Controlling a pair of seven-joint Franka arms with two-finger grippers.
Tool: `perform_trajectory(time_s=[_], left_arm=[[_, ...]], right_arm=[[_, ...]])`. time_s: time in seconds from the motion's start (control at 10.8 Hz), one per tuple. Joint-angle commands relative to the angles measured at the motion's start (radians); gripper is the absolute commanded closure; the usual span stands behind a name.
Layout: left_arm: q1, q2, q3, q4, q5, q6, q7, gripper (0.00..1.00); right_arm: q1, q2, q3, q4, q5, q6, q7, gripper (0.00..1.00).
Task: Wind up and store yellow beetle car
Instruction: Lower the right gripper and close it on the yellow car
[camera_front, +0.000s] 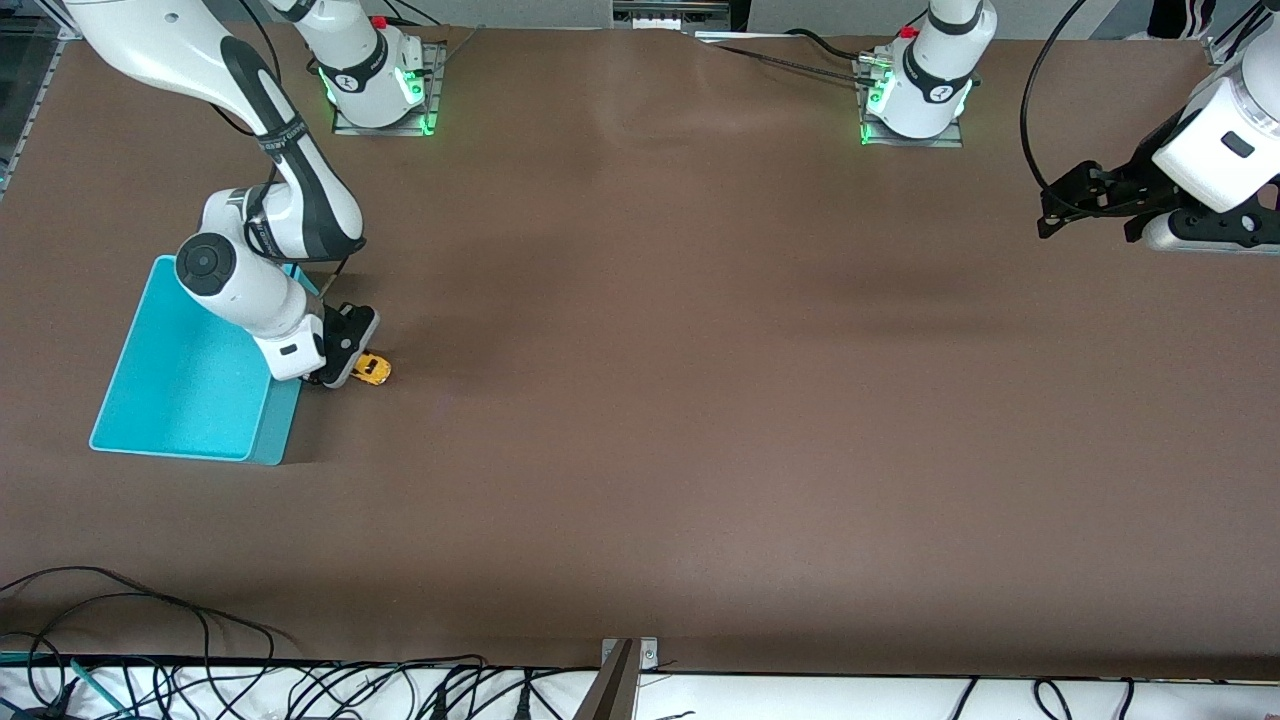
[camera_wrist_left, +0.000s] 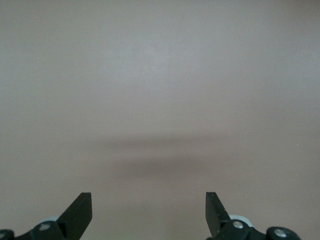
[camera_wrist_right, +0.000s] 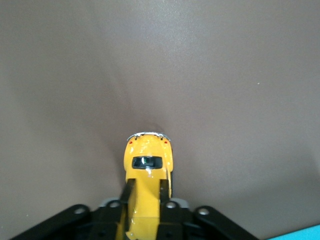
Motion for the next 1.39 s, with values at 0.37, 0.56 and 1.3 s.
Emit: perform_trajectory(time_s=[0.37, 0.56, 1.3], left_arm=[[0.0, 0.018, -0.036, 0.06, 0.002, -0.072, -0.008, 0.0], [0.003, 0.018, -0.033, 0.06, 0.0, -0.073, -0.006, 0.0], [0.014, 0.018, -0.03, 0.06, 0.0, -0.073, -0.006, 0.0]], right_arm=[[-0.01, -0.018, 0.0, -0.029, -0.005, 0.001, -0.016, 0.89], [-0.01, -0.019, 0.0, -0.023, -0.002, 0.002, -0.007, 0.01], [-0.018, 0.054, -0.005, -0.029, 0.0, 0.091, -0.018, 0.0]])
